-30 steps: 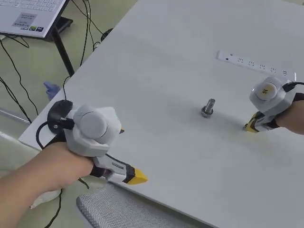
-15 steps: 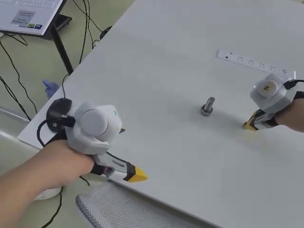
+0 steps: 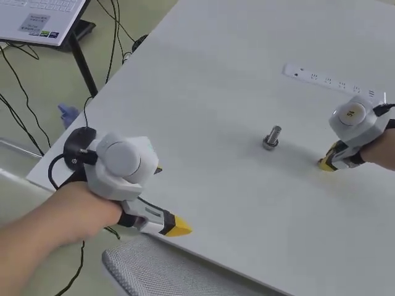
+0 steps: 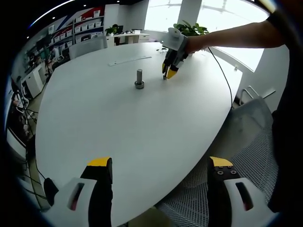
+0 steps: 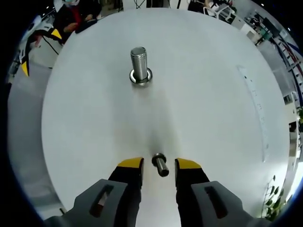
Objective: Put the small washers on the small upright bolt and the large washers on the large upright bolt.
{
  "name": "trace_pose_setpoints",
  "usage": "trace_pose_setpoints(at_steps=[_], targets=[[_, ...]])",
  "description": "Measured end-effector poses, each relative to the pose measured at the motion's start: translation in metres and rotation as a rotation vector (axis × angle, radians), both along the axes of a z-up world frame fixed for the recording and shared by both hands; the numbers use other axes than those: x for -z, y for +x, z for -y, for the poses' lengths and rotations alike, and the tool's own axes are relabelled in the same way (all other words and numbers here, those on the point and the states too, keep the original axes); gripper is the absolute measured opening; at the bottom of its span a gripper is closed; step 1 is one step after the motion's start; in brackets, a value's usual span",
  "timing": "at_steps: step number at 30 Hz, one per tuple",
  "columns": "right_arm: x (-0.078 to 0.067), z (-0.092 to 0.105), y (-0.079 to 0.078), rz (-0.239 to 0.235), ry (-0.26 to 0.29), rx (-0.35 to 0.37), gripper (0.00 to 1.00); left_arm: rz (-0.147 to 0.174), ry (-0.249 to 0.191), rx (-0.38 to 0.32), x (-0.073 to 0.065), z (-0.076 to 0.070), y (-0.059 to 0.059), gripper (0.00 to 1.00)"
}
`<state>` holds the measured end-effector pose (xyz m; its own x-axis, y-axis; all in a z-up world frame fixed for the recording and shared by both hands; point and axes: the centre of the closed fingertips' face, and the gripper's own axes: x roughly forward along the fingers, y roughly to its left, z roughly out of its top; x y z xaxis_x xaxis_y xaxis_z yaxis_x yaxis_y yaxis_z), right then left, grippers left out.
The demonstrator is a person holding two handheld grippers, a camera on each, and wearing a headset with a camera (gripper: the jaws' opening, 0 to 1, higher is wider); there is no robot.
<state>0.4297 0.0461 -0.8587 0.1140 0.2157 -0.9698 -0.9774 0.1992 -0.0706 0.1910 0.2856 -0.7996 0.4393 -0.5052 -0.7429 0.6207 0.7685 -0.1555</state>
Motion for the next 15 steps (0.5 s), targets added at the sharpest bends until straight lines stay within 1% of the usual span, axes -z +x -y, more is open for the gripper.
trace_pose_setpoints(at_steps=[4,7,9,10,12,13,14,15], targets=[[-0.003,-0.001,-0.001,-0.011,0.015,0.018,0.32,0.0,-0.002,0.0,-0.001,0.0,-0.001,0.82],[-0.007,-0.003,-0.002,-0.016,0.039,0.031,0.39,0.005,-0.004,0.001,-0.003,0.0,0.0,0.82],[-0.009,-0.003,-0.003,-0.016,0.049,0.035,0.4,0.007,-0.013,-0.003,-0.005,0.0,0.001,0.82],[-0.011,-0.003,-0.002,-0.013,0.058,0.038,0.41,0.01,-0.014,-0.003,-0.006,0.0,0.001,0.82],[-0.016,-0.007,-0.003,-0.015,0.099,0.067,0.42,0.024,-0.011,0.002,-0.009,0.0,0.003,0.81],[-0.02,-0.007,-0.002,-0.006,0.119,0.07,0.42,0.025,-0.018,0.002,-0.01,0.001,0.005,0.81],[-0.021,-0.006,-0.003,-0.006,0.121,0.071,0.42,0.023,-0.021,0.003,-0.011,0.001,0.005,0.81],[-0.023,-0.005,-0.004,-0.012,0.129,0.088,0.42,0.021,-0.021,0.005,-0.011,0.002,0.005,0.83]])
